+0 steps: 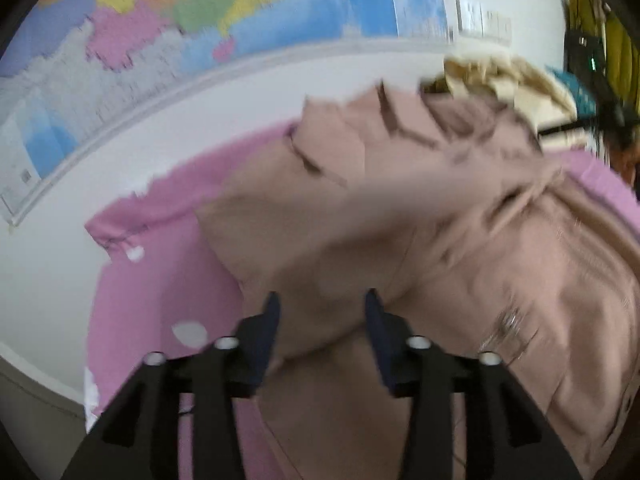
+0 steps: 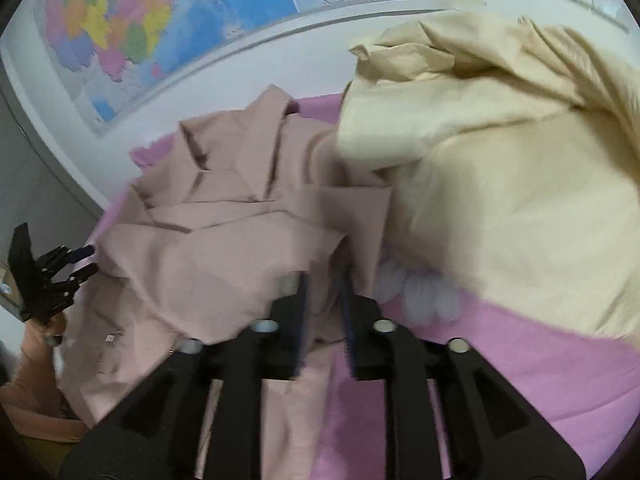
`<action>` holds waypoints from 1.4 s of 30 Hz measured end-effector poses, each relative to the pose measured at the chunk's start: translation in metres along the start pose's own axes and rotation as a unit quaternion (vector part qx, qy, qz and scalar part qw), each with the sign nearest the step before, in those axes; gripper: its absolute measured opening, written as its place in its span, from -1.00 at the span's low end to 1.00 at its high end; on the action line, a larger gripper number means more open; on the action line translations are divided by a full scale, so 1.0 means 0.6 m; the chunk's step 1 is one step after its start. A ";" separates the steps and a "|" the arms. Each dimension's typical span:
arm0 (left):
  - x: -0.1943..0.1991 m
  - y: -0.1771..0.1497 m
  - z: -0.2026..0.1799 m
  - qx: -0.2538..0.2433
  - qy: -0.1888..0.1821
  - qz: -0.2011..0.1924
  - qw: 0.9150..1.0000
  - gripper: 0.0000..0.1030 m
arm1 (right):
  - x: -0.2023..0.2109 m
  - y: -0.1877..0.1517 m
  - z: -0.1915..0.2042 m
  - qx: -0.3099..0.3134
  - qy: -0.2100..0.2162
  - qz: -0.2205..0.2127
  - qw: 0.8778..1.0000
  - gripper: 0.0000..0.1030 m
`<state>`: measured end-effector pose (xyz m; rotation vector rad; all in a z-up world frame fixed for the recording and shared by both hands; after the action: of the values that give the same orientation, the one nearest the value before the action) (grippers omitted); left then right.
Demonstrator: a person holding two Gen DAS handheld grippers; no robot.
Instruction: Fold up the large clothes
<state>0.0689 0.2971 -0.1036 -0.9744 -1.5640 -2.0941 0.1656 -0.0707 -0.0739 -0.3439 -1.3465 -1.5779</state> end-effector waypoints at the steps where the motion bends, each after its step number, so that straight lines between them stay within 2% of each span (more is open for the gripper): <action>1: 0.007 0.010 -0.002 0.003 -0.005 -0.007 1.000 -0.04 | 0.007 -0.006 0.003 -0.007 0.013 -0.008 1.000 -0.07; 2: 0.014 0.020 -0.003 0.006 -0.010 -0.014 1.000 -0.01 | 0.013 -0.011 0.008 -0.009 0.030 -0.015 0.999 0.03; 3: 0.021 0.032 -0.007 0.009 -0.015 -0.024 1.000 0.00 | 0.016 -0.017 0.014 -0.005 0.041 -0.018 0.999 0.03; 4: 0.025 0.043 -0.010 0.010 -0.021 -0.032 0.999 0.01 | 0.015 -0.020 0.020 0.000 0.043 -0.018 0.999 0.03; 6: 0.023 0.064 -0.018 0.008 -0.013 -0.040 0.999 0.19 | 0.001 -0.027 0.032 0.006 0.042 -0.004 0.999 0.10; 7: 0.015 0.076 -0.024 0.009 -0.014 -0.043 0.999 0.20 | -0.014 -0.030 0.035 0.008 0.033 0.005 0.999 0.09; 8: 0.004 0.083 -0.029 0.013 -0.022 -0.040 0.999 0.20 | -0.028 -0.027 0.038 0.011 0.022 0.011 1.000 -0.04; 10: -0.024 0.085 -0.035 0.019 -0.023 -0.023 0.999 0.20 | -0.051 -0.028 0.043 0.020 0.019 0.024 0.999 -0.51; 11: -0.041 0.083 -0.040 0.019 -0.021 -0.009 1.000 0.20 | -0.057 -0.023 0.049 0.027 0.017 0.023 0.999 -0.95; 13: -0.071 0.073 -0.046 0.018 -0.010 0.016 1.000 0.16 | -0.044 -0.005 0.059 0.057 -0.016 -0.006 0.998 -0.93; 16: -0.081 0.061 -0.043 0.025 -0.001 0.019 1.000 0.15 | -0.006 0.033 0.066 0.069 -0.025 -0.064 0.995 -0.94; 18: -0.084 0.055 -0.039 0.033 0.002 0.021 0.999 0.15 | 0.010 0.055 0.061 0.080 -0.055 -0.095 0.991 -0.94; 19: -0.087 0.052 -0.038 0.040 0.001 0.024 0.999 0.15 | 0.007 0.059 0.057 0.082 -0.060 -0.095 0.990 -0.94; 20: -0.090 0.049 -0.039 0.041 0.001 0.027 0.999 0.15 | -0.007 0.054 0.051 0.073 -0.048 -0.077 0.993 -0.94; 24: -0.105 0.028 -0.058 0.004 0.018 0.046 0.999 0.19 | -0.064 0.006 0.025 0.078 -0.074 -0.002 0.994 -0.92; 25: -0.106 0.026 -0.059 0.003 0.018 0.047 0.999 0.20 | -0.064 0.001 0.020 0.071 -0.074 0.000 0.995 -0.92; 27: -0.103 0.028 -0.056 0.008 0.016 0.044 0.999 0.20 | -0.050 0.000 0.012 0.049 -0.061 -0.012 0.997 -0.80; 29: -0.091 0.033 -0.046 0.024 0.008 0.036 0.999 0.21 | -0.015 0.005 0.015 0.032 -0.044 -0.043 0.998 -0.72; 31: -0.076 0.037 -0.038 0.037 0.009 0.027 0.999 0.22 | 0.013 0.007 0.042 0.047 -0.022 -0.068 0.996 -0.70; 33: -0.062 0.040 -0.034 0.044 0.005 0.018 0.999 0.26 | 0.024 0.002 0.088 0.087 0.000 -0.073 0.993 -0.56; 35: -0.048 0.038 -0.030 0.050 0.008 0.012 0.999 0.32 | 0.010 -0.004 0.118 0.122 0.004 -0.059 0.991 -0.48; 37: -0.041 0.031 -0.028 0.053 0.014 0.015 0.998 0.32 | -0.033 -0.013 0.122 0.140 -0.016 -0.027 0.990 -0.48; 39: -0.037 0.023 -0.023 0.059 0.020 0.019 0.998 0.33 | -0.063 -0.019 0.111 0.130 -0.014 -0.001 0.991 -0.51; 40: -0.032 0.017 -0.017 0.066 0.022 0.022 0.997 0.33 | -0.087 -0.021 0.094 0.123 -0.029 0.014 0.992 -0.51; 42: -0.018 0.008 -0.007 0.077 0.023 0.021 0.997 0.33 | -0.102 -0.024 0.079 0.107 -0.036 0.021 0.993 -0.52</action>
<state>0.0785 0.2900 -0.1085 -0.8918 -1.6404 -1.9229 0.1654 -0.0015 -0.1112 -0.2976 -1.5386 -1.3820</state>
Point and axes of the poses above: each gripper's, at about its wrist camera, not at the fingertips, and x roughly against the way its jaws point, z to its left, y to its top, the point moved 8 cm from there along -x, roughly the way its jaws point, and after that the axes turned 2 degrees about z, right-handed, at the moved point
